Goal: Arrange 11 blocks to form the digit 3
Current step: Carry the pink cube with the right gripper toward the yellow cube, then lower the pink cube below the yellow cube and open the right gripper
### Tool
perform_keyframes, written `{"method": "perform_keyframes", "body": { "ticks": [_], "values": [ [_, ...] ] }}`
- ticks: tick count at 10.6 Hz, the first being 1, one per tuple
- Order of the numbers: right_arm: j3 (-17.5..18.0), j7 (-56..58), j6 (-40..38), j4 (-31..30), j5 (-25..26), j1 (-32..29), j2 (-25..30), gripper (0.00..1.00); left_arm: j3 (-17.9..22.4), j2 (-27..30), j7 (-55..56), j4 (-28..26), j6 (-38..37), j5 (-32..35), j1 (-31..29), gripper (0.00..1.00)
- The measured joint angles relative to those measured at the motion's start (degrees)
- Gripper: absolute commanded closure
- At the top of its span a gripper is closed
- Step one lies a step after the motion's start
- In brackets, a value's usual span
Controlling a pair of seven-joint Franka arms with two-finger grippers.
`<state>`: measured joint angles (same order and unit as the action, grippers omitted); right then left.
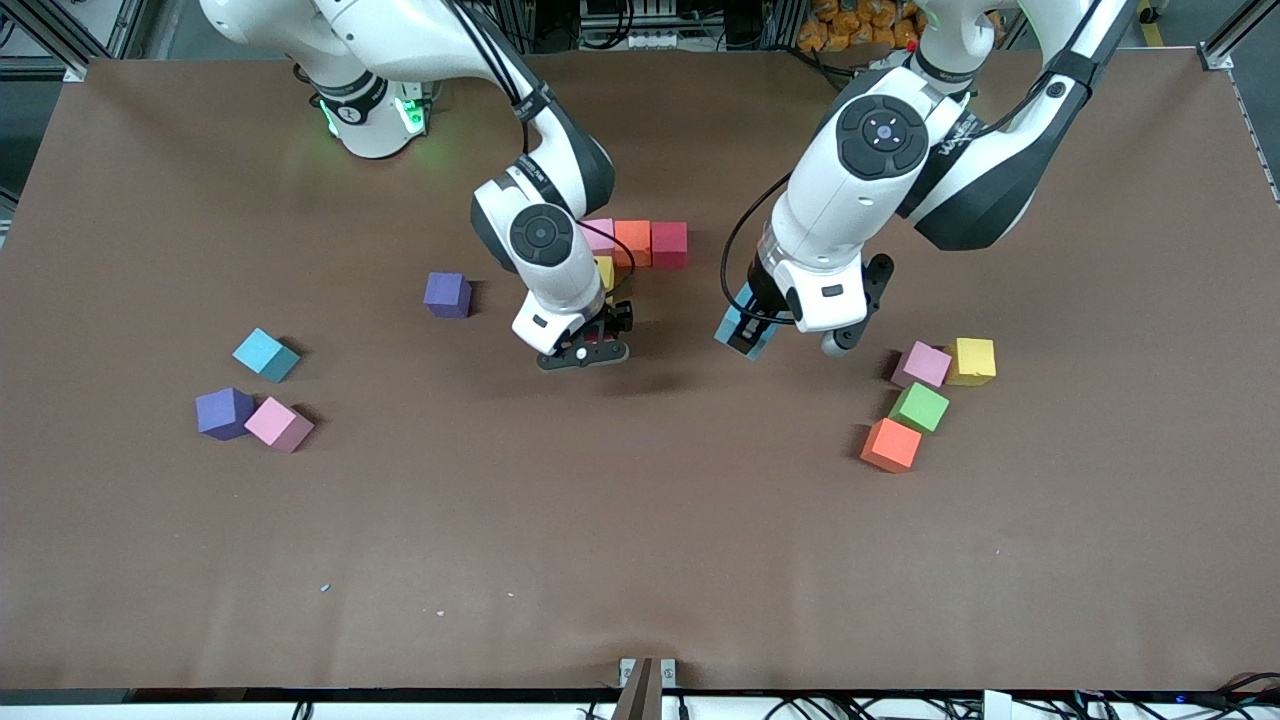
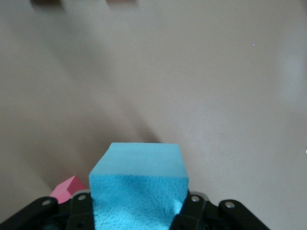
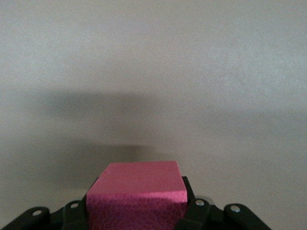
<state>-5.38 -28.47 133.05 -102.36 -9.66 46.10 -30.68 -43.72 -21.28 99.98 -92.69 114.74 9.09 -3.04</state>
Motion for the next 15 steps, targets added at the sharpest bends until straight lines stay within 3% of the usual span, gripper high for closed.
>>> {"method": "perform_keyframes", "body": {
  "ticks": [9, 15],
  "values": [
    [-1.23, -5.4, 10.46, -8.86, 0.01, 4.57, -0.12, 0.34, 0.0, 0.0, -2.87, 0.0, 0.0, 0.0, -0.02, 1.0],
    [-1.27, -6.99, 11.22, -9.97, 0.01, 5.2, -0.12, 0.34, 0.0, 0.0, -2.99, 0.0, -0.08, 0.0, -0.02, 1.0]
  ]
}}
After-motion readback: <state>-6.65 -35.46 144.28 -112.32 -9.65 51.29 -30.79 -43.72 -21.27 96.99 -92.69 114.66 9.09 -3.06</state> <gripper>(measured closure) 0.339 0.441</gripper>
